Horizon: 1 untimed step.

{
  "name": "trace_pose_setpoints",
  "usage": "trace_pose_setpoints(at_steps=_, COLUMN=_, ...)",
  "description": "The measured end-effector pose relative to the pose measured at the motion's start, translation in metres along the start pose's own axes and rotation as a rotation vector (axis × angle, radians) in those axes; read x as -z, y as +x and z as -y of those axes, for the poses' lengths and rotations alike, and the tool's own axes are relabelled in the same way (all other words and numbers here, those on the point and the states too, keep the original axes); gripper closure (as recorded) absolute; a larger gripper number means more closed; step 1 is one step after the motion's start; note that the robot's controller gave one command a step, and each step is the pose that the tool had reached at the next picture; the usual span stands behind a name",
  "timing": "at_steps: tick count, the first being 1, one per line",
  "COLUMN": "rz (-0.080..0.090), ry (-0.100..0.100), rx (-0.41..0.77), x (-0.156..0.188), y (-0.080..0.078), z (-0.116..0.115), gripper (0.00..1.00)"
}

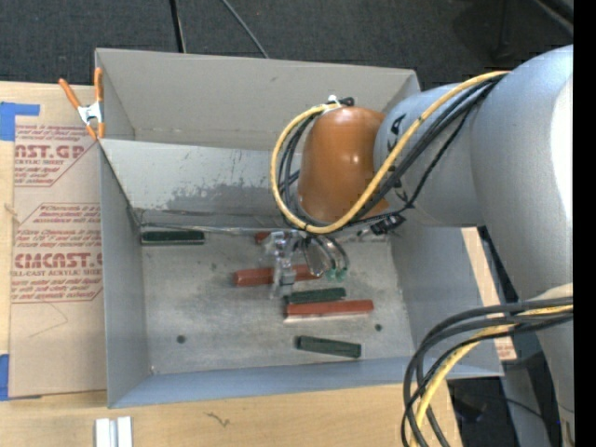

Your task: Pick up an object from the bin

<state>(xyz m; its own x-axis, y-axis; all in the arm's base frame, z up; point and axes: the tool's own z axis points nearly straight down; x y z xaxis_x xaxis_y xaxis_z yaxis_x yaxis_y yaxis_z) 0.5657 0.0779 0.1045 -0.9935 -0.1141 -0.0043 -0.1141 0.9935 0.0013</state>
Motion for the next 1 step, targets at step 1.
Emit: trace_pose_setpoints(at_steps=1, rz=0.003, ry=0.001, rx=0.0, x=0.0579, y=-0.0019, z=-0.0004, gripper=1.0)
